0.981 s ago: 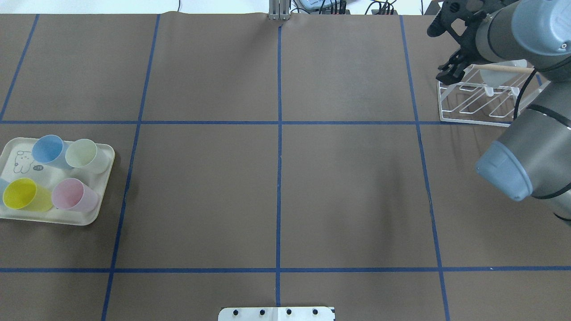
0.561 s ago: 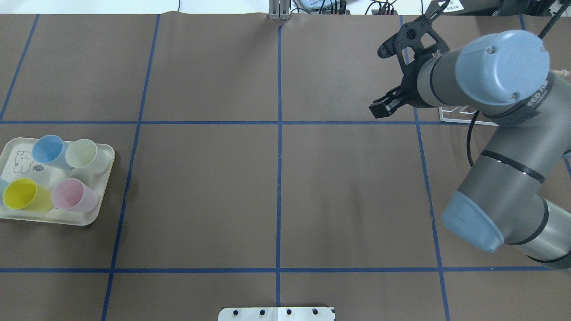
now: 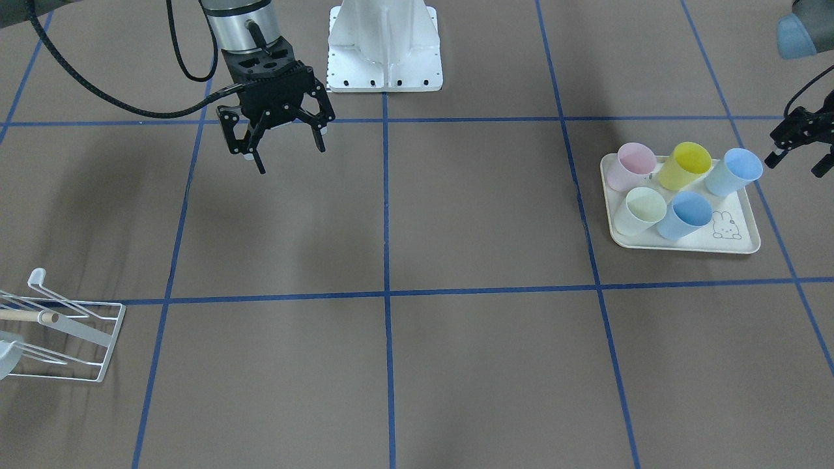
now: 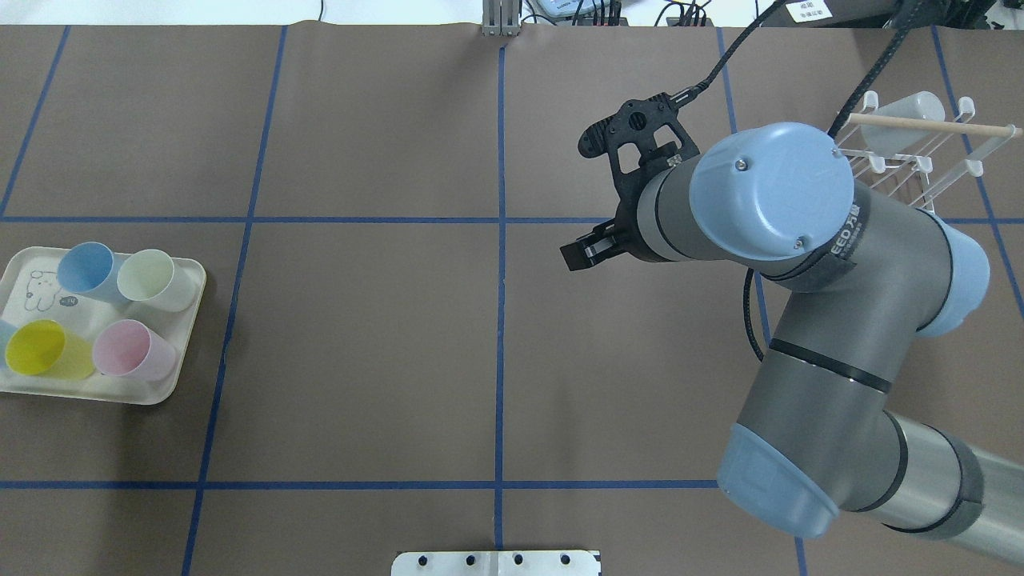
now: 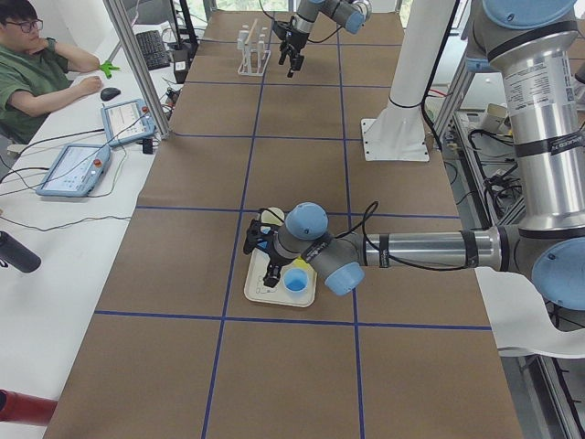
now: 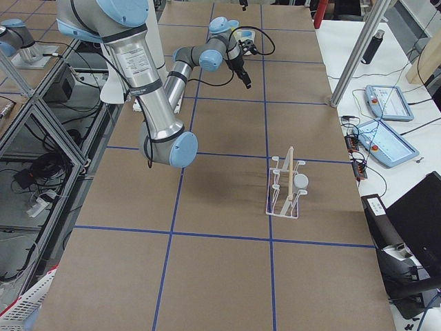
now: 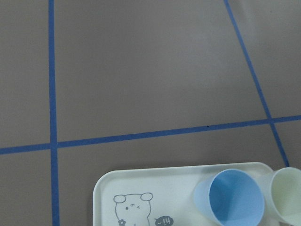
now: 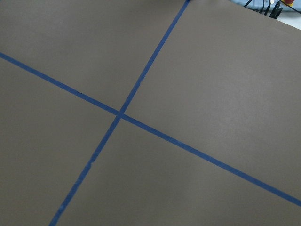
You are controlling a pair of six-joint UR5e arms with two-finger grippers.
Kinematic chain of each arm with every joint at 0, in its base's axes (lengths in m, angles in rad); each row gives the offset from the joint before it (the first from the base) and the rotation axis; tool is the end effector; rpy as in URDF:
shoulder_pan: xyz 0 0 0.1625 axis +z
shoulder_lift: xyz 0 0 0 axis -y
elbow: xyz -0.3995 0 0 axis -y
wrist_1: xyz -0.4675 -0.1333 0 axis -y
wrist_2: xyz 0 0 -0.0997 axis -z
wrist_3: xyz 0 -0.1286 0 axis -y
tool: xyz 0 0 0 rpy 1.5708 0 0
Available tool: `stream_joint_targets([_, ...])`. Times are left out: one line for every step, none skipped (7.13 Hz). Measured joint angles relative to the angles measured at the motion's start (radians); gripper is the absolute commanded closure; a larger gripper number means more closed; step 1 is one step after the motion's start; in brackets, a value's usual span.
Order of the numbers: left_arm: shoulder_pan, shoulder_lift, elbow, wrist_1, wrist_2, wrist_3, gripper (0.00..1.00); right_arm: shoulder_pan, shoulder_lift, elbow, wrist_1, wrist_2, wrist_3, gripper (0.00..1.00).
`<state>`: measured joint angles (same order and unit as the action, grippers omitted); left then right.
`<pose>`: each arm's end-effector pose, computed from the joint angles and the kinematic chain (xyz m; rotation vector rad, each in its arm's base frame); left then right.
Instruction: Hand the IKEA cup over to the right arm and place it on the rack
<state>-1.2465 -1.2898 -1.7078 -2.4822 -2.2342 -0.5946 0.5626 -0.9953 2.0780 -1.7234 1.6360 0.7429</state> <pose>0.1061 -0.4855 0.6171 0.3814 0.8896 0.0055 -0.4402 -0.4252 0.0815 0.5511 -0.7553 -0.2761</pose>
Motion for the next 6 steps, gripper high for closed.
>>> stream_joint_targets([0.036, 0.033, 0.001, -0.006, 0.023, 0.003, 0.0, -0.011, 0.036, 0.0, -0.052, -0.004, 0.003, 0.01])
stream_joint_targets([0.062, 0.055, 0.006, -0.008, 0.033, 0.015, 0.01, -0.018, 0.051, 0.0, -0.072, -0.012, 0.004, 0.01])
stream_joint_targets([0.079, 0.067, 0.02, -0.009, 0.038, 0.037, 0.07, -0.024, 0.055, 0.0, -0.08, -0.021, 0.004, 0.01])
stream_joint_targets([0.087, 0.071, 0.037, -0.009, 0.04, 0.059, 0.26, -0.028, 0.055, 0.0, -0.083, -0.025, 0.004, 0.01])
stream_joint_targets([0.092, 0.073, 0.047, -0.01, 0.04, 0.071, 0.39, -0.031, 0.054, 0.0, -0.084, -0.027, 0.004, 0.01])
stream_joint_targets([0.096, 0.073, 0.052, -0.011, 0.04, 0.075, 0.49, -0.031, 0.052, 0.0, -0.084, -0.028, 0.004, 0.01])
